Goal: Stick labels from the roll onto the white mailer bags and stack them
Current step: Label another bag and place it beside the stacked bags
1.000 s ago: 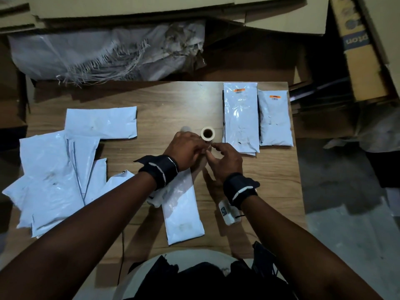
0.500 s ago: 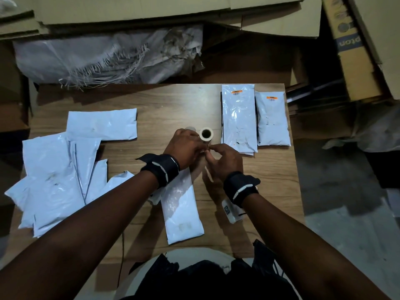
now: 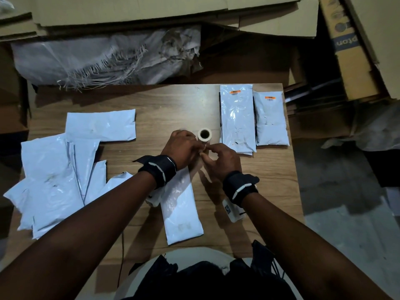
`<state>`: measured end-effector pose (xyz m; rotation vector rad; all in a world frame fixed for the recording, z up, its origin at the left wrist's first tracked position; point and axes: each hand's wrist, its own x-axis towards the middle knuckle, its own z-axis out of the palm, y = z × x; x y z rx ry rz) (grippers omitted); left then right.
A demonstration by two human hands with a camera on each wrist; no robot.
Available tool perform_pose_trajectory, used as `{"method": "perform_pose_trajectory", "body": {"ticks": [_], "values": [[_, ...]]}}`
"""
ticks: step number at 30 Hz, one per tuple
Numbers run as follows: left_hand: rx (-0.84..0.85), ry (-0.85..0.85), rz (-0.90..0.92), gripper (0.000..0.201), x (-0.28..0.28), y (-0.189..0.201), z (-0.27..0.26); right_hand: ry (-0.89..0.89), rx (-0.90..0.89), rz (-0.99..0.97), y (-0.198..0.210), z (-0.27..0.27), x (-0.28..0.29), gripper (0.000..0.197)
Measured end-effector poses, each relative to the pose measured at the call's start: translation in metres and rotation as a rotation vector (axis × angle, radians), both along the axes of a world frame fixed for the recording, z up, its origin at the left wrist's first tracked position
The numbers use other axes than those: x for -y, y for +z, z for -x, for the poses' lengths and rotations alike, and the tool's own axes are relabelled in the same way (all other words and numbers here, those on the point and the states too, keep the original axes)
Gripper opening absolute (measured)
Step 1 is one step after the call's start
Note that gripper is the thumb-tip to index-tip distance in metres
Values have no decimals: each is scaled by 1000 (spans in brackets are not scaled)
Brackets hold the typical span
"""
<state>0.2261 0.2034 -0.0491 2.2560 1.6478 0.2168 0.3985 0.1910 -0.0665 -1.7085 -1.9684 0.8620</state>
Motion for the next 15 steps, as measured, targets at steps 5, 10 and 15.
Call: {"method": "perform_pose_trajectory", "body": {"ticks": [5, 10, 15], "values": [[110, 85, 47, 12, -2, -7, 5, 10, 9, 13, -1, 1, -1, 28], [141, 55, 57, 10, -4, -11, 7, 73, 34, 2, 0, -3, -4, 23], [107, 2, 29, 16, -5, -8, 5, 80, 39, -45, 1, -5, -2, 22]]}}
